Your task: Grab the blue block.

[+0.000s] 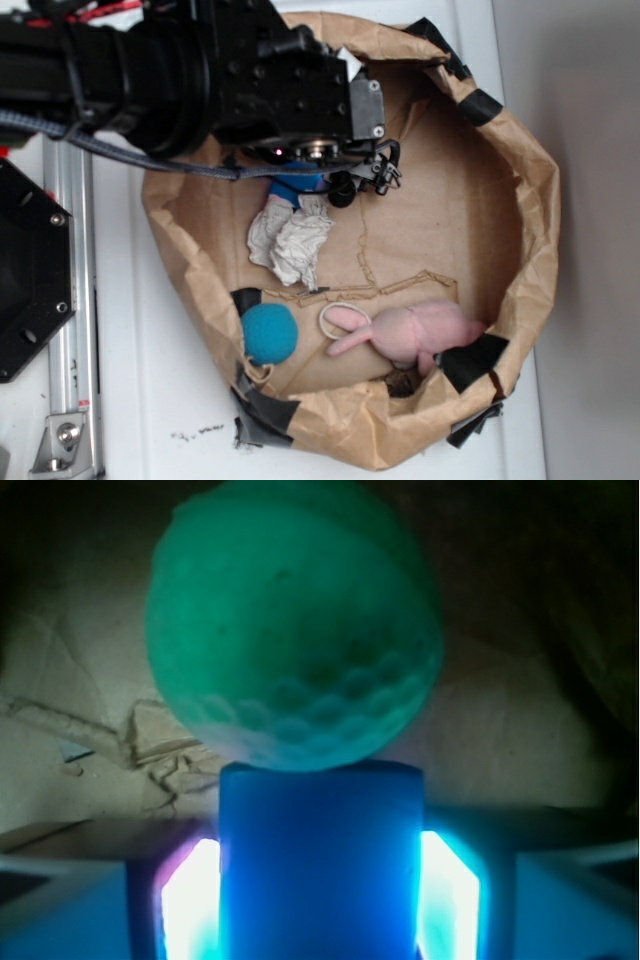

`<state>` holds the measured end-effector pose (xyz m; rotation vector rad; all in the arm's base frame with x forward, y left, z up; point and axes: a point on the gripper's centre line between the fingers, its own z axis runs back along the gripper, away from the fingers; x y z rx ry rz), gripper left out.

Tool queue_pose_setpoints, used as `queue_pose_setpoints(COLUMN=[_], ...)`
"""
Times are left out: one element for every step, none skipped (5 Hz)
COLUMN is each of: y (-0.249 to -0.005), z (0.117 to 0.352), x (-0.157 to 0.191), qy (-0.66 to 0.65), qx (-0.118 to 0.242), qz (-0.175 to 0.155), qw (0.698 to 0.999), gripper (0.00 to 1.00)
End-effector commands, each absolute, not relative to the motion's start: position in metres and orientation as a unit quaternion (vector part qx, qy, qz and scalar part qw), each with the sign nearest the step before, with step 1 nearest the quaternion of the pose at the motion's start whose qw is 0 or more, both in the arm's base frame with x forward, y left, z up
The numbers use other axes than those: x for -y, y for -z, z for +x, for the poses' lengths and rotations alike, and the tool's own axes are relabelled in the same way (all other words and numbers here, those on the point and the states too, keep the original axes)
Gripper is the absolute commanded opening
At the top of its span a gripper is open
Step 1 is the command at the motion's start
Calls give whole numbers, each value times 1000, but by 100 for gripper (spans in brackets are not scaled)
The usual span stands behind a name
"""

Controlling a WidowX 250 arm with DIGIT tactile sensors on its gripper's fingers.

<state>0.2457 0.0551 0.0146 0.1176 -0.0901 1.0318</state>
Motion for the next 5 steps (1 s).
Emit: queue_pose_setpoints(y=[-98,-149,-180,-185,-187], z=[275,292,292,282,271], x=[-43,-18,6,12,6], qy=[-362,-243,-125,-71,-60], qx=[97,150,120,120,118], qz=[30,31,-3,35,14], qw=[927,958,985,990,991], gripper=[0,0,0,0,0])
